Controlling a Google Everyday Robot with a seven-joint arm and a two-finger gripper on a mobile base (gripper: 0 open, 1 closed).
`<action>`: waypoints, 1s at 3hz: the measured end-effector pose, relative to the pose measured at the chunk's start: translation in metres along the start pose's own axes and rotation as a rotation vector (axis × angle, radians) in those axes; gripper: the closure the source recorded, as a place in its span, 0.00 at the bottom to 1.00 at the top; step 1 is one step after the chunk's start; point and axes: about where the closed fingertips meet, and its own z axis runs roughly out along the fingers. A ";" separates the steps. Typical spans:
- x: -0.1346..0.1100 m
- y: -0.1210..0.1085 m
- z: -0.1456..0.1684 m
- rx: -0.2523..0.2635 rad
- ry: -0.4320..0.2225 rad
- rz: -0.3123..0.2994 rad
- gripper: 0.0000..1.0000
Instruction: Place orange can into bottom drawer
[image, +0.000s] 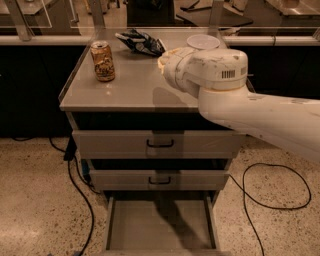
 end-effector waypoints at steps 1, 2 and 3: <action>0.000 0.000 0.000 0.000 0.000 0.000 0.81; 0.000 0.000 0.000 0.000 0.000 0.000 0.58; -0.002 0.000 -0.001 0.002 -0.002 -0.005 0.27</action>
Offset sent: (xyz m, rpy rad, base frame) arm 0.0000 0.0000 0.0000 0.0000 0.0000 0.0000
